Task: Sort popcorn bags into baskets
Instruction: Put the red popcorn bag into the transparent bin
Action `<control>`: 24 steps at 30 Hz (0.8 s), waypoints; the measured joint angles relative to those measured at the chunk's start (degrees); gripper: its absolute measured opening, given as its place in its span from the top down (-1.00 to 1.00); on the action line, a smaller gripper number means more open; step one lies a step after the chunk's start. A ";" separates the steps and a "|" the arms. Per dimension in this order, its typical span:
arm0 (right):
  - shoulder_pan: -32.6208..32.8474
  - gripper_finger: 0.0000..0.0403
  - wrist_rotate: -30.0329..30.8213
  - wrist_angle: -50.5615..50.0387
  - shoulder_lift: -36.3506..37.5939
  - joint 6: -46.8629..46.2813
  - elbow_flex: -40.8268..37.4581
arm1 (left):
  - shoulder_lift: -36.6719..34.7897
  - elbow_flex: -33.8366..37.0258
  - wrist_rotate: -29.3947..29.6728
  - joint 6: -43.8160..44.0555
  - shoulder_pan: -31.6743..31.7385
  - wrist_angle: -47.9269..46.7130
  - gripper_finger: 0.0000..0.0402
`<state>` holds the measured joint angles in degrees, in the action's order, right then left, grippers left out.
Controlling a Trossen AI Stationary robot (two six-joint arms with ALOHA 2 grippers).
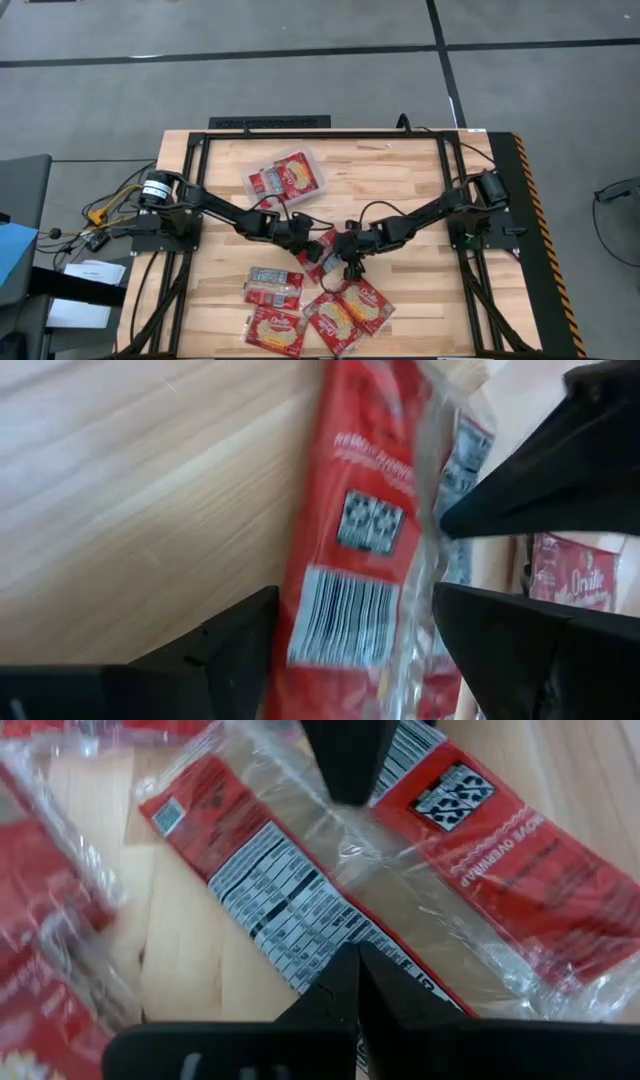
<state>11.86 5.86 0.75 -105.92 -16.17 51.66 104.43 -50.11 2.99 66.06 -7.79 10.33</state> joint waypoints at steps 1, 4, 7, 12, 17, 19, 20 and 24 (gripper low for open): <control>-0.33 0.89 -0.16 0.02 -0.11 0.07 0.30 | 0.47 0.00 0.08 0.29 0.00 0.32 -0.30; -1.35 0.88 -0.41 0.37 -0.23 1.09 0.70 | 0.57 -0.02 -0.74 0.40 0.12 0.82 -0.30; -2.44 0.91 -0.37 0.18 -0.11 2.32 0.85 | 0.63 -0.02 -2.24 0.58 0.42 0.99 -0.22; -3.04 0.93 -0.17 0.05 -0.04 3.15 0.83 | 0.79 0.02 -2.62 2.20 0.57 0.69 0.24; -3.15 0.85 0.11 -1.75 1.87 3.15 0.69 | 1.04 0.06 -4.18 4.75 0.83 1.31 0.88; -3.15 0.84 0.31 -4.46 4.05 3.14 0.58 | 1.02 0.07 -4.93 6.32 1.09 1.94 0.92; -3.17 0.85 0.33 -5.86 5.53 3.13 0.57 | 1.00 0.07 -5.57 7.12 1.27 2.91 0.92; -3.15 0.92 0.52 -13.93 13.57 3.13 0.67 | -0.92 -0.16 -7.22 9.17 1.35 3.75 0.96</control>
<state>8.71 6.39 -13.18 -92.34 -13.04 52.34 103.51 -50.27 -4.23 75.23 -6.44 14.09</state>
